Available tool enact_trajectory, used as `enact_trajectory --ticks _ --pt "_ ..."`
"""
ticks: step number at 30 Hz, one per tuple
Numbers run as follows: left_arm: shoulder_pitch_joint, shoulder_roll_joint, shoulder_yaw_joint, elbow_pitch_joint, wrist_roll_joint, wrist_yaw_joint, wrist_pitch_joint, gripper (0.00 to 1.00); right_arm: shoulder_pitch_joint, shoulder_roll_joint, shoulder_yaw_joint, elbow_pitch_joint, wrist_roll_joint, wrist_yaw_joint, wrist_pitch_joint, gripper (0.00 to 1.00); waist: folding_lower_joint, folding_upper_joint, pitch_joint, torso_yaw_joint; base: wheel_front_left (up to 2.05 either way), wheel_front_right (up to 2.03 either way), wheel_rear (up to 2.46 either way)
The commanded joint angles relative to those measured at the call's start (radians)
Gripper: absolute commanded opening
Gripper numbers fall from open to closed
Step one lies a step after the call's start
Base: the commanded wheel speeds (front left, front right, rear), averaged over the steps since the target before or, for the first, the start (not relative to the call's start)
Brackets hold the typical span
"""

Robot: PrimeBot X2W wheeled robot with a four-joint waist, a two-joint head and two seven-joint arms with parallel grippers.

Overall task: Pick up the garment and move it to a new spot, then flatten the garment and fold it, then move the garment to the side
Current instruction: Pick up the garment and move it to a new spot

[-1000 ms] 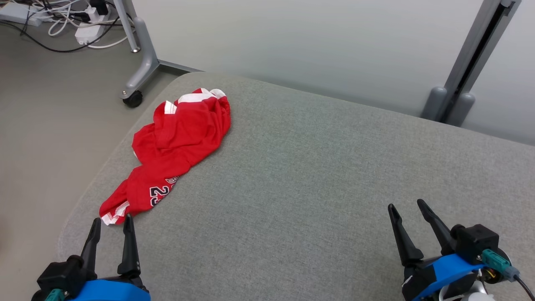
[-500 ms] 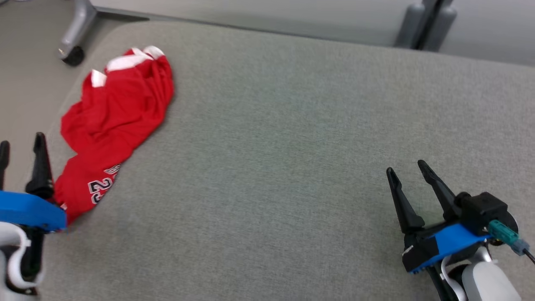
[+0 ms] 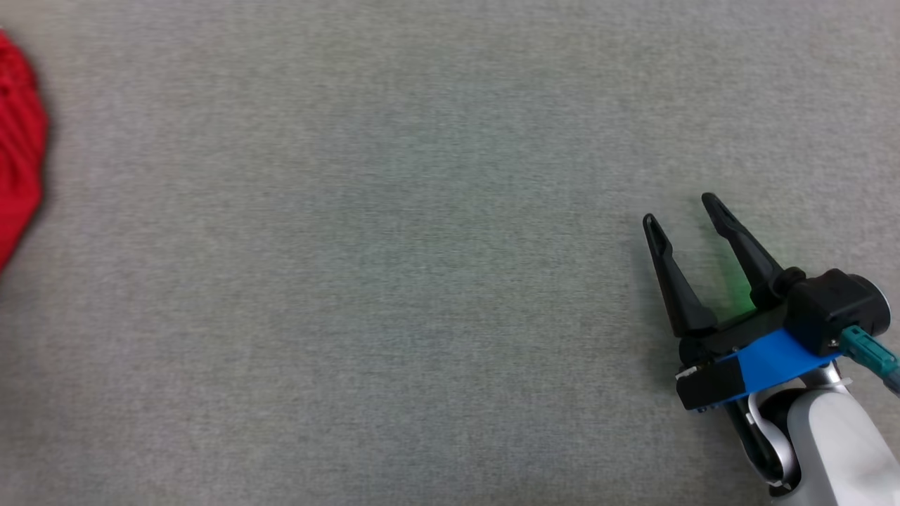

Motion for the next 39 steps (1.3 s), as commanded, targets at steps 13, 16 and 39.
enact_trajectory --ticks 13,16,39 --pt "0.009 0.044 0.014 0.009 0.000 0.059 0.056 0.00 0.032 0.036 -0.021 0.037 0.006 0.000 -0.050 1.00 -0.0003 0.0000 -0.108 -0.056 0.00 0.00 0.00" --pt "-0.002 0.063 0.012 -0.039 0.017 0.043 0.013 0.00 0.047 0.042 -0.021 0.068 0.017 0.000 -0.064 1.00 -0.0003 0.0000 -0.185 -0.053 0.00 0.00 0.00" --pt "-0.130 -0.121 -0.356 -0.594 -0.007 -0.050 0.134 0.00 0.176 0.093 -0.031 0.121 0.062 0.000 -0.066 1.00 -0.0003 0.0000 -0.491 -0.141 0.00 0.00 0.00"
